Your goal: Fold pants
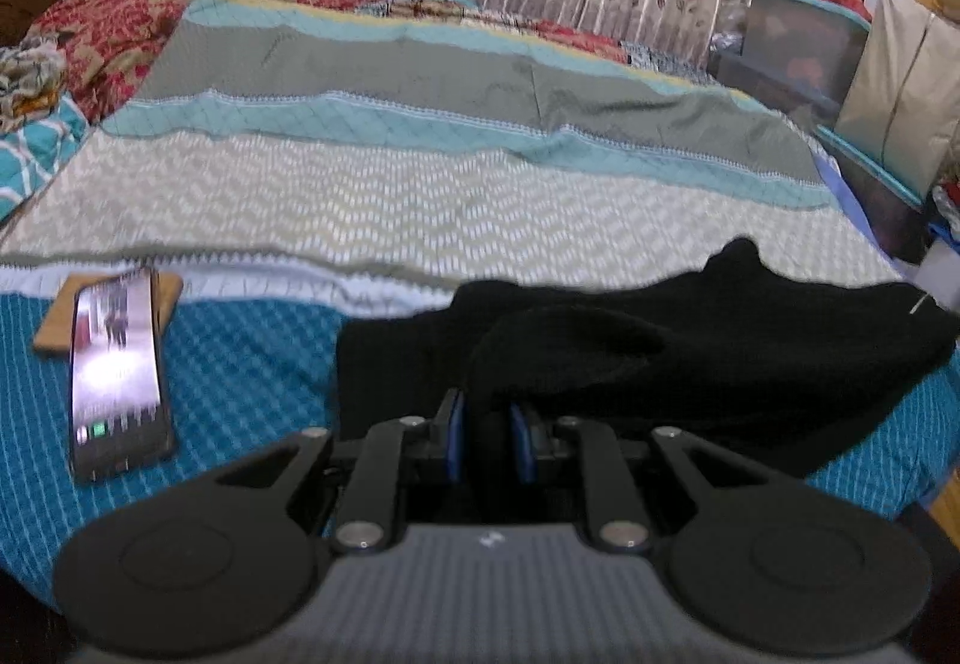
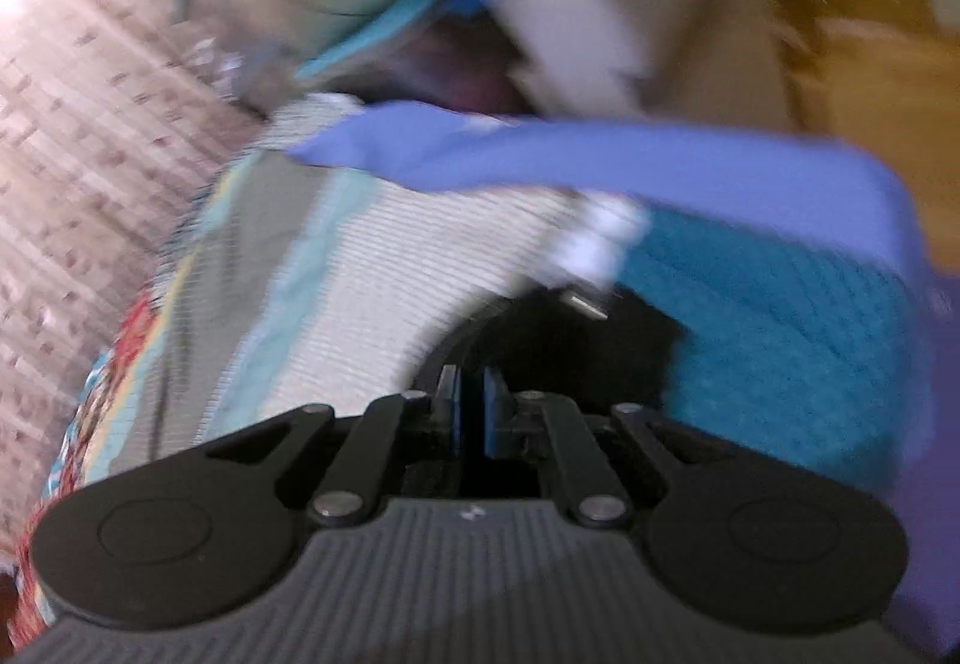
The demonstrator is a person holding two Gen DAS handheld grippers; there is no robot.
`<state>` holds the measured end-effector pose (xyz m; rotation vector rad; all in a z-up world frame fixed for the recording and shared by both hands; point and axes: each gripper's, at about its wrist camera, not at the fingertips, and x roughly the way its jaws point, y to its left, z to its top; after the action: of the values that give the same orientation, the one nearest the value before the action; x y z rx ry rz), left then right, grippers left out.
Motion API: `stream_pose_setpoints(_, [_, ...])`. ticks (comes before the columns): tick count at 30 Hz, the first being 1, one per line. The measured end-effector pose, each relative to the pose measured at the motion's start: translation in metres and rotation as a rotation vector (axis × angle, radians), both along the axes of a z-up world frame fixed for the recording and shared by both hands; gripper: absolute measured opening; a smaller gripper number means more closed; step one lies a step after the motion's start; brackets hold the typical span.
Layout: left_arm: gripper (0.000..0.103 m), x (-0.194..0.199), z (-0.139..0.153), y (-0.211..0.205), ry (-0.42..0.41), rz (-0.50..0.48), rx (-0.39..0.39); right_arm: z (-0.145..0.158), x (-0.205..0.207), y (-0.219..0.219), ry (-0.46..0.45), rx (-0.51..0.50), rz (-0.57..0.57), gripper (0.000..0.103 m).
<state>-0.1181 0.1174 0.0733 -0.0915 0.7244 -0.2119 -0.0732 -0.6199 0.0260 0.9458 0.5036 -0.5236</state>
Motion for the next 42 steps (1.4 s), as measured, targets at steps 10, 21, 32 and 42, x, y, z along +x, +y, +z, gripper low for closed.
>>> stream_pose_setpoints(10, [0.040,-0.036,0.006,0.016,-0.001,0.009,-0.061,-0.025,-0.025,0.014,0.100,-0.012,-0.166,0.034])
stream_pose_setpoints(21, [0.062,0.008,-0.001,0.084,0.128,0.206,-0.526,0.037,0.108,0.254,-0.030,-0.339,0.779,0.057])
stream_pose_setpoints(32, [0.006,0.016,-0.015,0.034,0.087,0.130,-0.322,-0.028,0.216,0.448,0.193,-0.459,1.060,0.011])
stream_pose_setpoints(42, [0.041,0.013,-0.016,0.038,0.082,0.154,-0.237,-0.031,0.231,0.448,0.191,-0.583,0.938,0.035])
